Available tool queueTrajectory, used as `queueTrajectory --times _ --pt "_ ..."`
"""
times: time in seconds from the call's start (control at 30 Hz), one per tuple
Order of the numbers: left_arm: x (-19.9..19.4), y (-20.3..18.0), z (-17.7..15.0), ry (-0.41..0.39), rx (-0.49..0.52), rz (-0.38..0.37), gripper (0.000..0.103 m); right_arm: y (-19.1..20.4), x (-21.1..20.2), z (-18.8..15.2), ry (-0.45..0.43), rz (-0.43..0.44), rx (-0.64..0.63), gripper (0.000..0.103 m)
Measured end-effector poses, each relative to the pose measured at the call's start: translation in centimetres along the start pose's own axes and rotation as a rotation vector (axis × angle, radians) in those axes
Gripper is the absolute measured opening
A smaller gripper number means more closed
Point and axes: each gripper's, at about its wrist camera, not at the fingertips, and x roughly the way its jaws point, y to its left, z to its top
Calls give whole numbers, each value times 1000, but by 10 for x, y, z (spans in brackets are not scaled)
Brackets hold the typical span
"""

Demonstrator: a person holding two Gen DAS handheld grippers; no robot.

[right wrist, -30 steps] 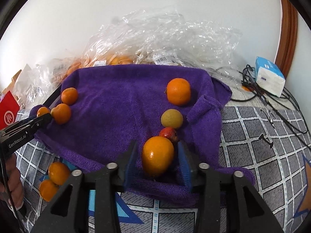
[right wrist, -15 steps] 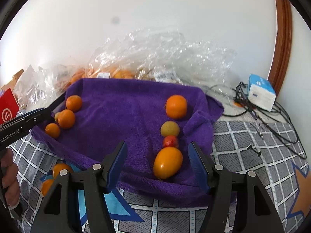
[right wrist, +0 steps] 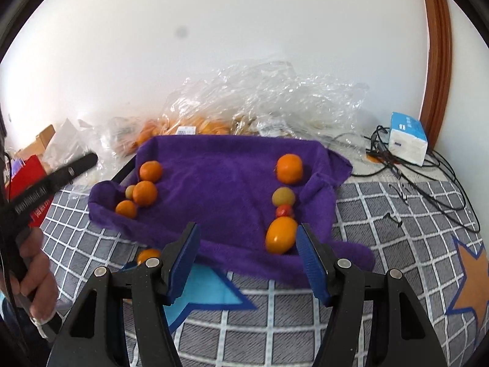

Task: Organize fruits
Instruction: 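Lower and open the right gripper on the towel while the left gripper releases its orange, then withdraw both grippers from the towel toward the remaining loose oranges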

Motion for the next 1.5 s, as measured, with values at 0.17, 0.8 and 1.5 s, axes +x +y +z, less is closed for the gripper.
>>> queueTrajectory --times 0.17,0.8,1.5 --pt "-23 17 -11 55 -32 -29 44 10 -7 -6 8 9 -15 60" --pt "-35 93 -82 223 -102 195 44 77 35 -20 152 123 -59 42" --pt "-26 74 -91 257 -25 194 44 40 20 -28 102 95 -4 35"
